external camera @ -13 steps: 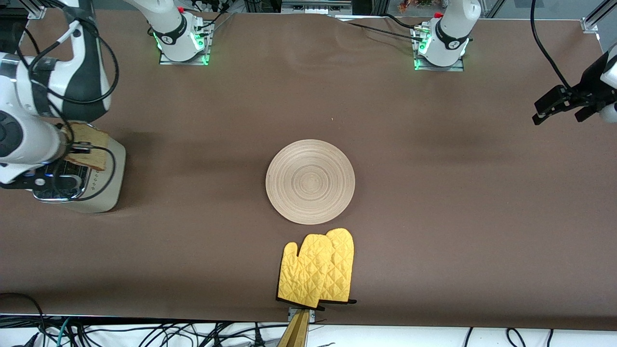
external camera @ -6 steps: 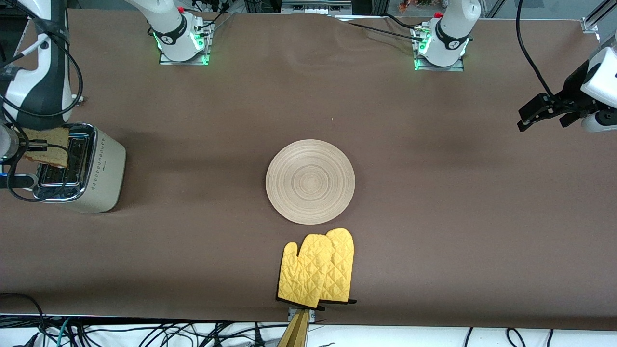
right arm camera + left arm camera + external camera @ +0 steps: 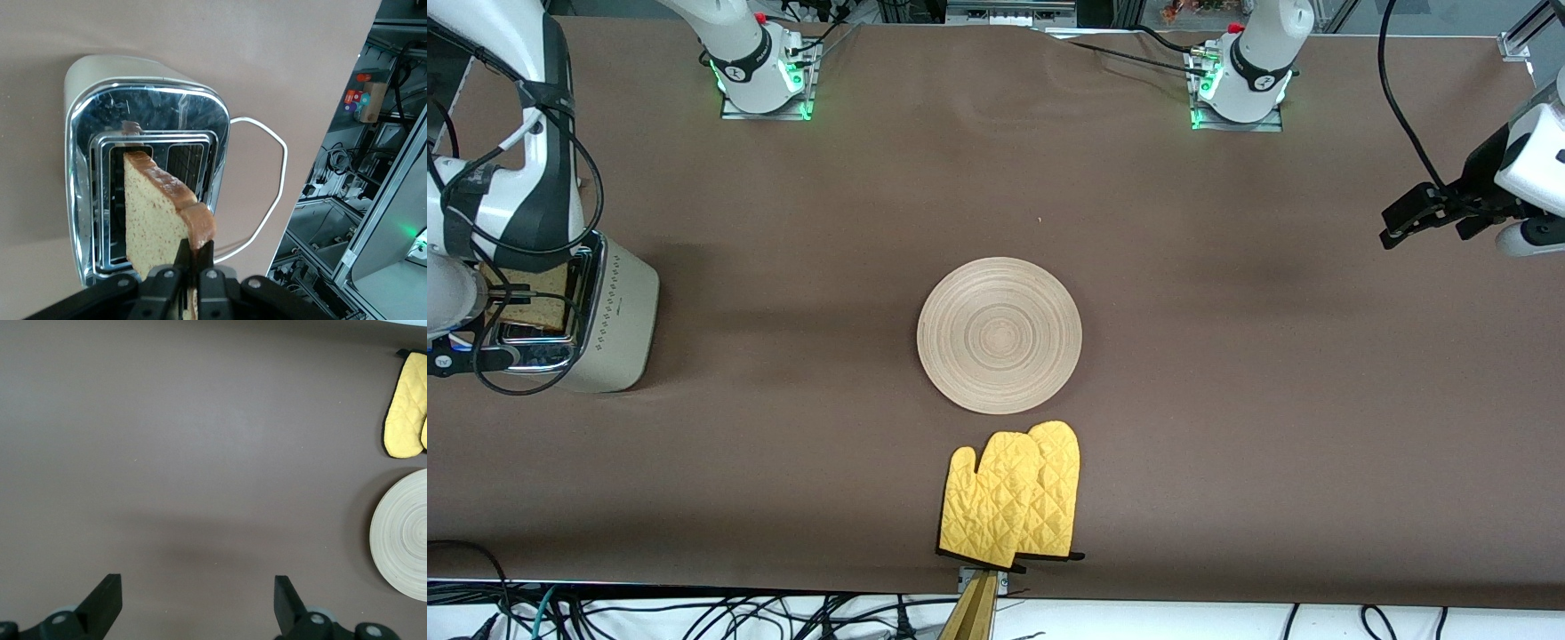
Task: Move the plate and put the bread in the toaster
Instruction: 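Lower the bread into a toaster slot with the right gripper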
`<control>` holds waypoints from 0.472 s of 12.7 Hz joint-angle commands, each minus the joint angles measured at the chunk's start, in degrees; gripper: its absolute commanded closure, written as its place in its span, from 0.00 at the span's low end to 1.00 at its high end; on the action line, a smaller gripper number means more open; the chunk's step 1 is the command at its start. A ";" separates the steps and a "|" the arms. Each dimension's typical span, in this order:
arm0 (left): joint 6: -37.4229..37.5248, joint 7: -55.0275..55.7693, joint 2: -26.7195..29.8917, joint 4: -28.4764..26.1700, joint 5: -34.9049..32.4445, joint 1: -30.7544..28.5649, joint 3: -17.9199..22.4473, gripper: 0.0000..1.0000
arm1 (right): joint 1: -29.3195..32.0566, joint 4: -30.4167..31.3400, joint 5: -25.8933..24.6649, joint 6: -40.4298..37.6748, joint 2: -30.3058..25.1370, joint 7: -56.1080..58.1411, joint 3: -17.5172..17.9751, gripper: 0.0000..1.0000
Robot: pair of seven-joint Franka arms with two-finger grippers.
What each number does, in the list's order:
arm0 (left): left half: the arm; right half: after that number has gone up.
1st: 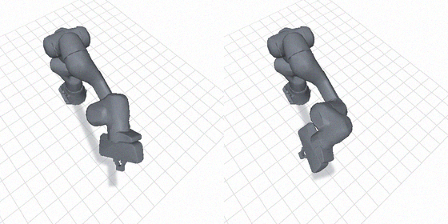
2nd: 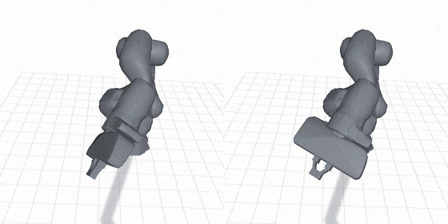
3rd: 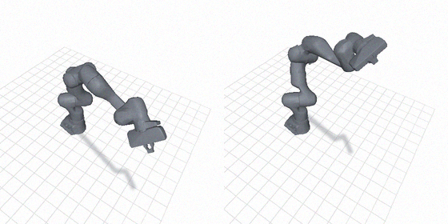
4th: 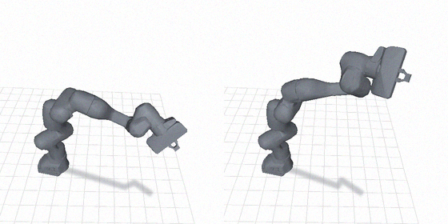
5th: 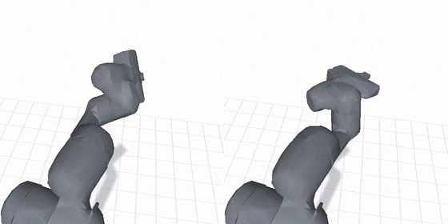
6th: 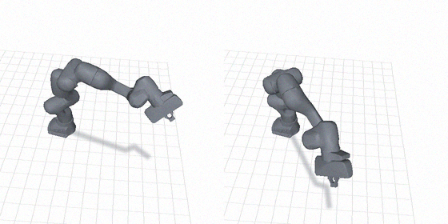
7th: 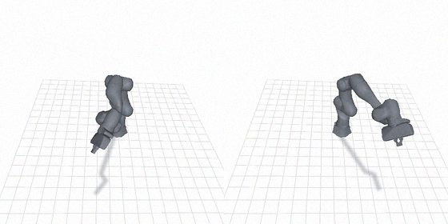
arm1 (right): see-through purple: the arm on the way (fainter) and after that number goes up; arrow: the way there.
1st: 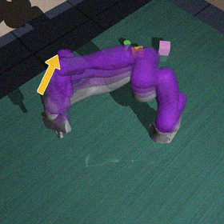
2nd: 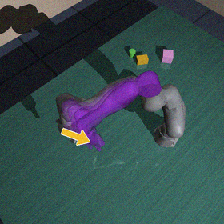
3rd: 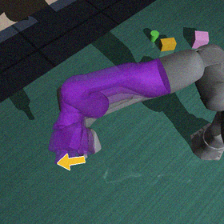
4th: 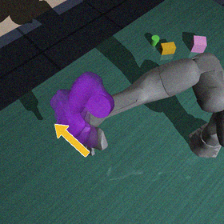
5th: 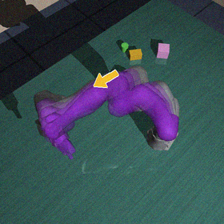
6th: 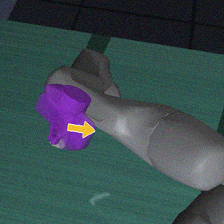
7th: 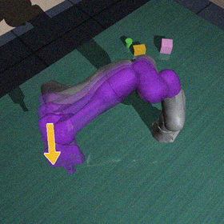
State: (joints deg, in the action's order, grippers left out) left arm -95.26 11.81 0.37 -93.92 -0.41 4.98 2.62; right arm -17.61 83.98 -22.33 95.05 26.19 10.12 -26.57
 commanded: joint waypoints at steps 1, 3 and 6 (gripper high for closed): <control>1.13 -0.04 -1.25 2.51 -0.47 0.38 -0.16 0.00 | 0.38 -0.66 1.84 0.83 0.00 -0.36 -0.06 0.00; 1.13 -0.04 -1.25 2.60 -0.47 0.38 -0.24 0.00 | 0.12 -0.66 2.47 0.40 -1.05 0.07 0.11 0.00; 1.31 0.40 -1.17 2.69 0.41 0.20 -0.16 0.00 | -0.50 -0.75 9.81 -2.32 -5.08 0.42 0.64 0.00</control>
State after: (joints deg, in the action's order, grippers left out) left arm -95.26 11.83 0.10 -93.33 -0.40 5.22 2.47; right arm -17.81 83.22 -16.97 95.19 24.81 9.99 -26.46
